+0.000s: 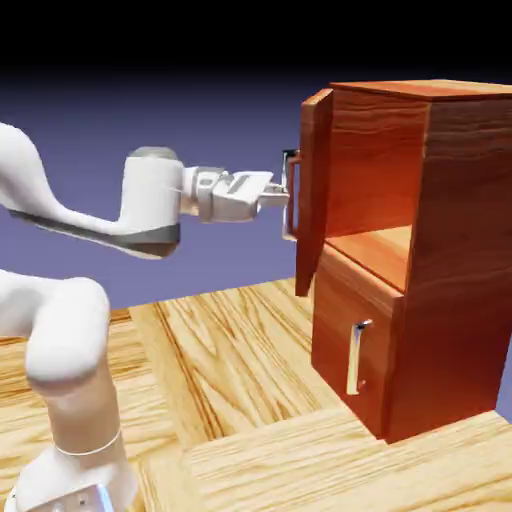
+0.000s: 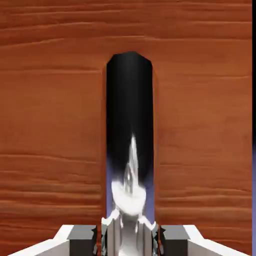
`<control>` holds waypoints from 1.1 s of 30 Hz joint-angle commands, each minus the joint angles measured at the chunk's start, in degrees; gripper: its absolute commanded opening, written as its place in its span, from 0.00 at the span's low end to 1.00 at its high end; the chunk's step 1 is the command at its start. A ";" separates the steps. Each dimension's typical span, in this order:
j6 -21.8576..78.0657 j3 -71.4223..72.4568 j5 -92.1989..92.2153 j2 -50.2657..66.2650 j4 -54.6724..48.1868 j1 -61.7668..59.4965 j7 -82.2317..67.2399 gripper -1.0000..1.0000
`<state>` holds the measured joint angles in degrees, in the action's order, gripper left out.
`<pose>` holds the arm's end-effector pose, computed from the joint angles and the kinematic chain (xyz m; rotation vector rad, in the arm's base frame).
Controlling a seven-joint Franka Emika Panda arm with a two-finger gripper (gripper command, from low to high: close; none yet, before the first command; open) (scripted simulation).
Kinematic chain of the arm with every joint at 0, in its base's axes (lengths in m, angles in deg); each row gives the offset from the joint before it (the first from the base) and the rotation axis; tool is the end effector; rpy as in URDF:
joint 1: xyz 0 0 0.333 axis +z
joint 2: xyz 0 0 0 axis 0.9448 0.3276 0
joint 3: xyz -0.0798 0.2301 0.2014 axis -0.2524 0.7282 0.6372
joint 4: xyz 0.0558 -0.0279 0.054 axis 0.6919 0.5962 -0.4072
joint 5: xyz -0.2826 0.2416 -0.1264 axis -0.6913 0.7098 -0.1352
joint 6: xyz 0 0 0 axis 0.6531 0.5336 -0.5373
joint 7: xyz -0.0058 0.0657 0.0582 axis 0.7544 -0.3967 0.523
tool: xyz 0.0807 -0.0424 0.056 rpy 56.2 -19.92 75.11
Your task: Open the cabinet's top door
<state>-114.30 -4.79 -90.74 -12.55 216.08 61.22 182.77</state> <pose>0.2888 0.1011 0.5050 -1.6273 1.4091 -2.1481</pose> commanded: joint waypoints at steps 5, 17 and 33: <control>11.51 7.39 12.44 0.10 -1.61 2.69 -4.59 0.00; 41.40 29.22 33.95 7.68 -17.31 -4.15 -7.57 0.00; 69.67 53.58 47.72 10.33 -45.69 -32.23 -10.36 1.00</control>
